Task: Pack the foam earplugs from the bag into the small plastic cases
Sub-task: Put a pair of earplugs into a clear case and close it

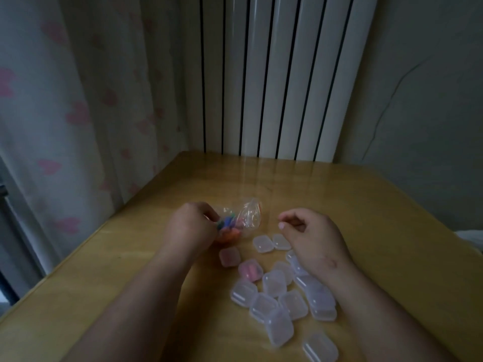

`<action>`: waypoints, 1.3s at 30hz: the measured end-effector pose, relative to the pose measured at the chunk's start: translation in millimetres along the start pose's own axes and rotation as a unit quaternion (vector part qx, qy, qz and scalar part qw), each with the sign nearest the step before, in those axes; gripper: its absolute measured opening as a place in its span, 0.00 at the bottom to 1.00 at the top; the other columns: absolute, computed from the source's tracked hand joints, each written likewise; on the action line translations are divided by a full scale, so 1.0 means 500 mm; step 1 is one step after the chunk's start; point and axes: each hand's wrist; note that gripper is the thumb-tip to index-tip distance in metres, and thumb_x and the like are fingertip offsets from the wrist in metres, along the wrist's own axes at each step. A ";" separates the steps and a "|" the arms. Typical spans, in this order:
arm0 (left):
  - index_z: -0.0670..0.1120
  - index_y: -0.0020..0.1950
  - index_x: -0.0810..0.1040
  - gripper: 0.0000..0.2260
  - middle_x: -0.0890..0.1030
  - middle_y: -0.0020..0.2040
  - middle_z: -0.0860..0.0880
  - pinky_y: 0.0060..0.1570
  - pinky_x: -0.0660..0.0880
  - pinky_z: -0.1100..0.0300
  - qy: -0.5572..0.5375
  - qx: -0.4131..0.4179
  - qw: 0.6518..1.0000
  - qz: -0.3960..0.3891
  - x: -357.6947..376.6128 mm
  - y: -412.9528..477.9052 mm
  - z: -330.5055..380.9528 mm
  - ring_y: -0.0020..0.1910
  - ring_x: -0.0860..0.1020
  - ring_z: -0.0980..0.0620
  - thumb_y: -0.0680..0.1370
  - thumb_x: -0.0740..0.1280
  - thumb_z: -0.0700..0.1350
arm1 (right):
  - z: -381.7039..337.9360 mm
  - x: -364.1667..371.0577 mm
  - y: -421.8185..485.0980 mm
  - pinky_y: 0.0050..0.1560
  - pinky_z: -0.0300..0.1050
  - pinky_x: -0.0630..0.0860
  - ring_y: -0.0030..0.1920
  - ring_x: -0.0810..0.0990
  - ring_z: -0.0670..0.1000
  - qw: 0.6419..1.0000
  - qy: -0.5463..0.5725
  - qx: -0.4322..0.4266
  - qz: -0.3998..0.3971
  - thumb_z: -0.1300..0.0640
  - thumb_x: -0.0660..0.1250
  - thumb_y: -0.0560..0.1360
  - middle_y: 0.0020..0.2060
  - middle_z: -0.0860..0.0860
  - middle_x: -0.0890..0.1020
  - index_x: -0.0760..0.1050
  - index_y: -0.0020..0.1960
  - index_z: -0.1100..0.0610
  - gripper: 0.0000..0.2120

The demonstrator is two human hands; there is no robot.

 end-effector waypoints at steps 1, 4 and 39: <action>0.54 0.43 0.79 0.07 0.81 0.46 0.52 0.39 0.81 0.53 0.004 0.003 1.000 0.024 0.003 0.006 -0.003 0.42 0.79 0.53 0.73 0.74 0.43 | 0.001 0.001 0.005 0.38 0.23 0.69 0.43 0.79 0.39 1.000 -0.008 0.000 -0.007 0.60 0.68 0.76 0.42 0.41 0.81 0.79 0.48 0.46 0.08; 0.57 0.50 0.79 0.13 0.78 0.50 0.55 0.37 0.78 0.58 0.005 0.042 0.998 0.040 0.019 0.018 -0.012 0.46 0.77 0.55 0.74 0.70 0.38 | 0.000 0.008 0.029 0.42 0.25 0.69 0.47 0.79 0.42 0.998 -0.044 -0.001 -0.038 0.61 0.64 0.78 0.45 0.43 0.81 0.80 0.57 0.51 0.11; 0.55 0.42 0.76 0.08 0.77 0.49 0.49 0.39 0.66 0.61 0.000 0.069 0.995 0.079 0.054 0.052 -0.050 0.43 0.75 0.51 0.70 0.72 0.43 | -0.047 0.154 0.110 0.39 0.30 0.68 0.44 0.74 0.43 0.953 -0.123 -0.025 -0.275 0.62 0.69 0.75 0.43 0.45 0.79 0.82 0.47 0.58 0.04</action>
Point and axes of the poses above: each hand's wrist, its own y-axis towards the middle knuckle, its own x-axis out of the palm, z = x × y
